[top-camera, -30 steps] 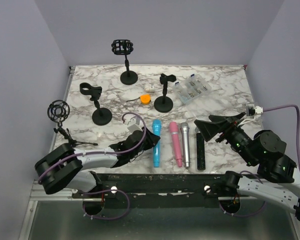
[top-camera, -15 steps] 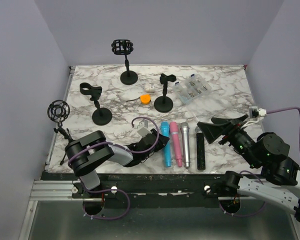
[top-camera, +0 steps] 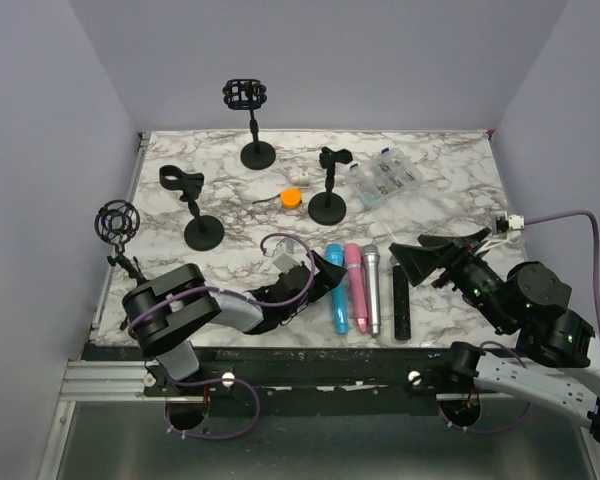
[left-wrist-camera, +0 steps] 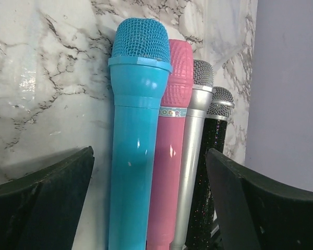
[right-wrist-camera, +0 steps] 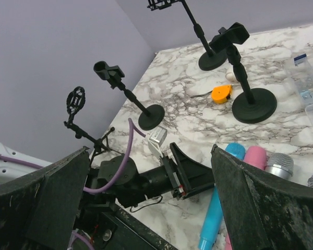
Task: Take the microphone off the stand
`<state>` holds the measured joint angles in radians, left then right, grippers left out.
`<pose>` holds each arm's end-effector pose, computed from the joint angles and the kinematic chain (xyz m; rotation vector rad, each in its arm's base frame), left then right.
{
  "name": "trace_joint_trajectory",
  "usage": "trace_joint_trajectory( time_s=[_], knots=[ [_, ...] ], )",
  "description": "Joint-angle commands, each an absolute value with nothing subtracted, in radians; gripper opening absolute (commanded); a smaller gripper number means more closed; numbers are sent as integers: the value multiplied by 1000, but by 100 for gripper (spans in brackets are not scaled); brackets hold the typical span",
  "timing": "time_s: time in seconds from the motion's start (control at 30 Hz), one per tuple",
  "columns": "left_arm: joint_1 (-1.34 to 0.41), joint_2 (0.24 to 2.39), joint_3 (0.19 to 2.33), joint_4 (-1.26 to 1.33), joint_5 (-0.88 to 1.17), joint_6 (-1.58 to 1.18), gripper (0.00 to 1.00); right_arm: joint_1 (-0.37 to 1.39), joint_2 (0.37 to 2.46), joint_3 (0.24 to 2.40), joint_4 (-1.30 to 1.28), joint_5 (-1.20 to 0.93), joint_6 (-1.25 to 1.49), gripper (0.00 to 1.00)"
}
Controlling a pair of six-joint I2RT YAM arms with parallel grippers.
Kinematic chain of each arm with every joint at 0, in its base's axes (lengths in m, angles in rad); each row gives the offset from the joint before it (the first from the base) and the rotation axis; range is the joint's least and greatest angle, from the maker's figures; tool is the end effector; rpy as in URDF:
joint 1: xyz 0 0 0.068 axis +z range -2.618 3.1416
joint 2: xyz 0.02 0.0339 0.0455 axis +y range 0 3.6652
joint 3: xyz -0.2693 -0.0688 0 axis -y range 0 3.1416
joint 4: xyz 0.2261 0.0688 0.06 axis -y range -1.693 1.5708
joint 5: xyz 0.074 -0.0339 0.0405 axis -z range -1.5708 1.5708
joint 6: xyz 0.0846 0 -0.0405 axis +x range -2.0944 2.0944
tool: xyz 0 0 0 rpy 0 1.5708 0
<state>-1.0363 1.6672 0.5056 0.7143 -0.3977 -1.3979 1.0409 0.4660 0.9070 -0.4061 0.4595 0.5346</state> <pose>0.1953 -0.2655 0.1322 -0.6584 2.0773 -1.1255 0.0870 0.0742 0.3905 -0.0250 1.6091 0.8899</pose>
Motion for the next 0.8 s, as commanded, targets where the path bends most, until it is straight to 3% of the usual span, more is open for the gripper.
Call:
trace_joint_trajectory(
  time_s=[0.0,0.2,0.37,0.6,0.67,0.77],
  knots=[
    [-1035,1523,472,627,-441,-1263,87,1045,486,894,-398,474,535,100],
    [-1007,1301,468,552,-526,-824,95,1045,495,884,-382,486,520,100],
    [-860,1183,553,417,-404,-596,94,1045,501,875,-361,495,512,100],
    [-509,1185,696,439,-59,-719,94,1045,526,877,-352,500,504,100],
    [-425,1239,779,458,72,-835,97,1046,533,880,-350,503,501,100],
    [-336,1358,858,621,210,-1040,93,1045,545,886,-348,506,497,100]
  ],
)
